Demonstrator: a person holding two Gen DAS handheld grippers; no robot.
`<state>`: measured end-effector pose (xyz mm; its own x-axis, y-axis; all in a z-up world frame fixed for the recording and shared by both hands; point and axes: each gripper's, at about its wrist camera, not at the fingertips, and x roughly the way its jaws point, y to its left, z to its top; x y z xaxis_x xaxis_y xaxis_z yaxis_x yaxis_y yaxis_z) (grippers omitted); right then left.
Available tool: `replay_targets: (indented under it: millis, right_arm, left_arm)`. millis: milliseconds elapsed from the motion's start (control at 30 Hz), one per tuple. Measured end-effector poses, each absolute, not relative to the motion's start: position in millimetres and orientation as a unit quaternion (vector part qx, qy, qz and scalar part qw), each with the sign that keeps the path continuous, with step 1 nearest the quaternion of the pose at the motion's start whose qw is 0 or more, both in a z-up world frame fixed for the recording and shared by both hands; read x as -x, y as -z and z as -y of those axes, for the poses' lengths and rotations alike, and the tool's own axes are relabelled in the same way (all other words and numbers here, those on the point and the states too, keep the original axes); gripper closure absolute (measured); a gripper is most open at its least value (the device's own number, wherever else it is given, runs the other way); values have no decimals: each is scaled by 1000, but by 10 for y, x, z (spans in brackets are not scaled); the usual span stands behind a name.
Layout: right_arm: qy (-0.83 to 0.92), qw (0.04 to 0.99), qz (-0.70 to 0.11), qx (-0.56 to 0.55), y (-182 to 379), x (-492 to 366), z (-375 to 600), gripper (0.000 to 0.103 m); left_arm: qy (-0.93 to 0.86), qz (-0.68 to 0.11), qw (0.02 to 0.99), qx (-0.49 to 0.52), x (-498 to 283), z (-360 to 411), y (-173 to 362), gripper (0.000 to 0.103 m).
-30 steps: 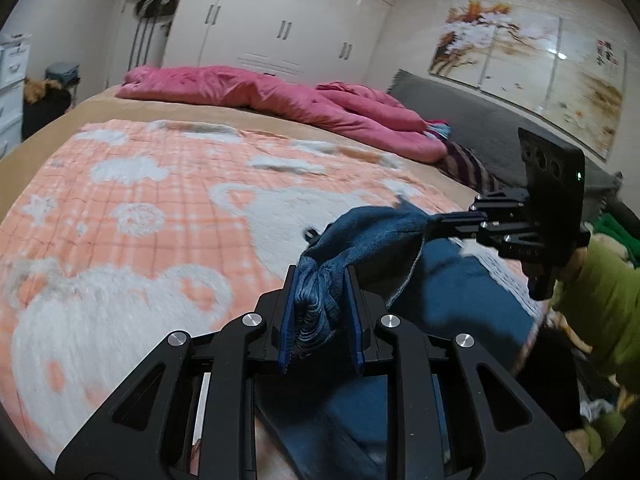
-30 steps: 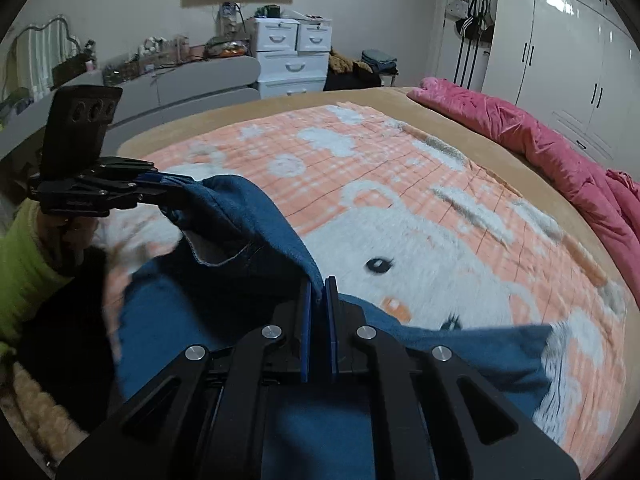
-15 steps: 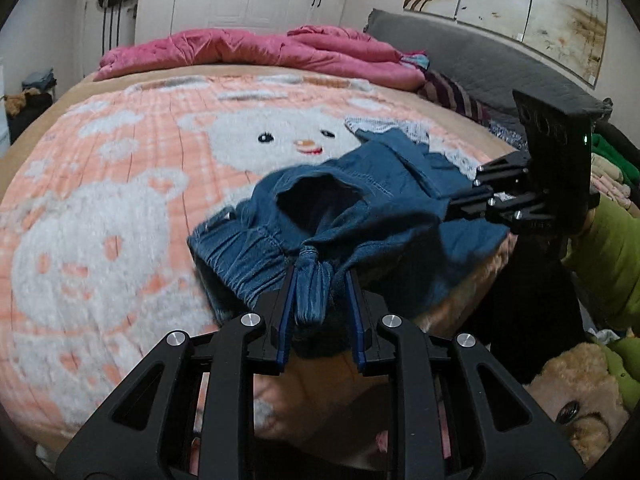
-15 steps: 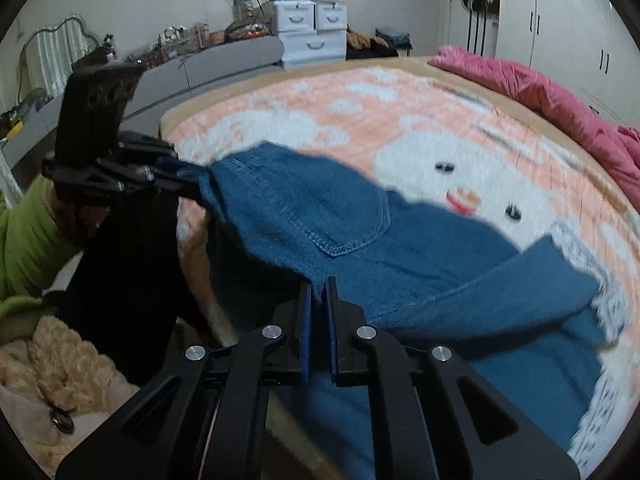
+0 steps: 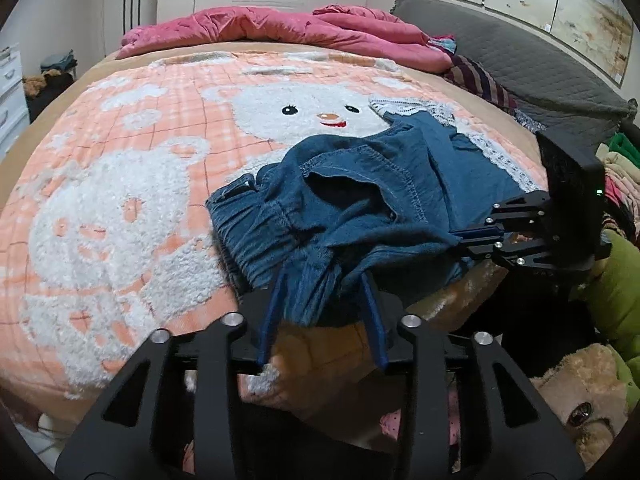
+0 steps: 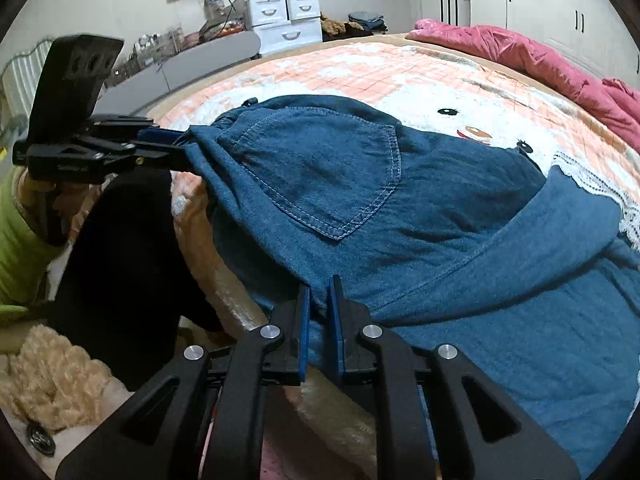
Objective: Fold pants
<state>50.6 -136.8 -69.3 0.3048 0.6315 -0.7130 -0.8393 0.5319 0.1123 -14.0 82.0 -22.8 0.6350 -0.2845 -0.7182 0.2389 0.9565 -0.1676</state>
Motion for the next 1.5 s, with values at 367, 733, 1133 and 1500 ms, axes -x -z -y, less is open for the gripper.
replay_targets:
  millis: [367, 733, 1133, 1500]
  right_arm:
    - [-462, 799, -362, 132, 685, -472, 1375, 88]
    - [-450, 819, -345, 89, 355, -390, 1661, 70]
    - [-393, 810, -420, 117, 726, -822, 1232, 69]
    - [-352, 861, -365, 22, 156, -907, 2021, 54]
  left_arm:
    - [149, -357, 921, 56, 85, -633, -215, 65]
    - [136, -428, 894, 20, -250, -290, 508, 74]
    - [139, -432, 890, 31, -283, -322, 554, 74]
    - [184, -369, 910, 46, -110, -231, 12, 59]
